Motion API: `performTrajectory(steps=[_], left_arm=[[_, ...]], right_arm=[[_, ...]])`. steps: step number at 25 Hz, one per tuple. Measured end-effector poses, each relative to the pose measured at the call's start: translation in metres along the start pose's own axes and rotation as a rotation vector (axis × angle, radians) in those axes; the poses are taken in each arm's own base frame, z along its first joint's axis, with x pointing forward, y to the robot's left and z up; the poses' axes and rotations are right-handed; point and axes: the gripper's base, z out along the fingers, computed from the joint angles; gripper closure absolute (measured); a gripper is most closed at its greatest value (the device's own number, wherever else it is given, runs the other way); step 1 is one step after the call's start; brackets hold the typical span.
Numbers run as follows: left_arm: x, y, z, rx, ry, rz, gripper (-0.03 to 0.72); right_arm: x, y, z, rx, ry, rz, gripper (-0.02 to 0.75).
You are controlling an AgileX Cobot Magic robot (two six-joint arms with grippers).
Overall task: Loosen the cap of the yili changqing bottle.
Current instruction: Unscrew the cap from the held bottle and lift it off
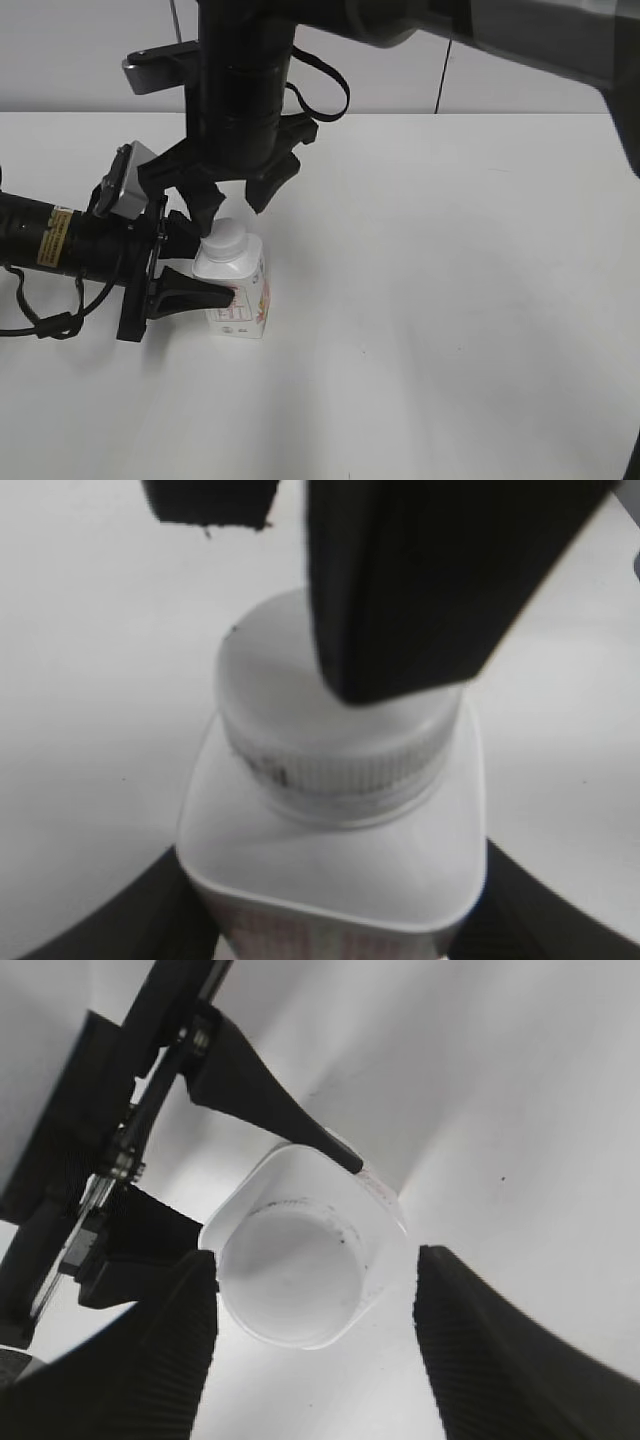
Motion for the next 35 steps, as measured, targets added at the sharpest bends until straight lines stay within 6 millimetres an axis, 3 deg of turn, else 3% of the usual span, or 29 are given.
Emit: performTrajectory(steps=[35], left_arm=[[0.000,0.000,0.000,0.001,0.000,0.001,0.303]], right_arm=[[0.001,0.002,0.015,-0.034,0.032,0.017,0.246]])
